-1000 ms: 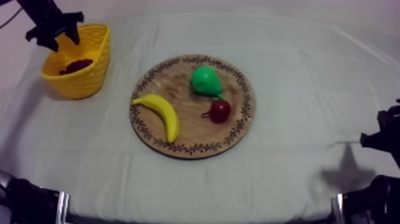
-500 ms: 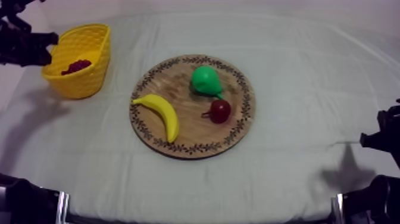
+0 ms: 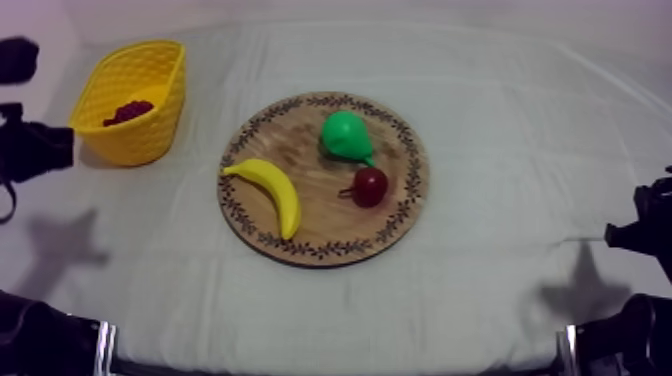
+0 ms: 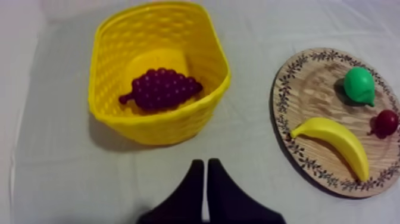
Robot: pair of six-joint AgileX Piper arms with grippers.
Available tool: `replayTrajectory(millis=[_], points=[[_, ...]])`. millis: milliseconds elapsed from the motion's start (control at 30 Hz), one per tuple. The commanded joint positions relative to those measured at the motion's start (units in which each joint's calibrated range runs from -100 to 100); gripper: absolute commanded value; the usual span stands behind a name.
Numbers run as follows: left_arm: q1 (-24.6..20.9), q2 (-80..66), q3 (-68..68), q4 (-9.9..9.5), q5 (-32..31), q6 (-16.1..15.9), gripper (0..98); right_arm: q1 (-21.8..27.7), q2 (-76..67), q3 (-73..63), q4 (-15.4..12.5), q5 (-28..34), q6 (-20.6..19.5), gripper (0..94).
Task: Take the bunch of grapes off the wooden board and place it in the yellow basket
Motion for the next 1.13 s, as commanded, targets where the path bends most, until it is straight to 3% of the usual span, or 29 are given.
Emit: replayTrajectory(millis=[0, 167, 300, 433, 533, 767, 1100], points=[[0.07, -9.14, 8.69, -0.85, -5.65, -0.92, 0.0, 0.00, -0.02, -0.05, -0.01, -0.03, -0.03, 0.3], [0.45, -17.60, 16.47, -5.12, -9.49, 0.53, 0.0, 0.00, -0.02, -0.05, -0.01, -0.03, -0.03, 0.3], [0.75, -23.92, 21.93, -9.50, -10.37, 5.04, 0.0, 0.00, -0.02, -0.05, -0.01, -0.03, -0.03, 0.3], [0.95, -29.48, 25.43, -11.95, -9.47, 7.07, 0.0, 0.00, -0.02, -0.05, -0.01, -0.03, -0.03, 0.3], [1.28, -32.44, 26.06, -12.60, -8.69, 8.11, 0.0, 0.00, -0.02, -0.05, -0.01, -0.03, -0.01, 0.3], [3.41, -36.64, 26.42, -12.96, -8.14, 18.57, 0.0, 0.00, -0.02, -0.05, -0.01, -0.03, 0.01, 0.3], [4.06, -41.85, 28.35, -13.19, -11.00, 18.59, 0.0, 0.00, -0.02, -0.05, -0.01, -0.03, -0.02, 0.3]])
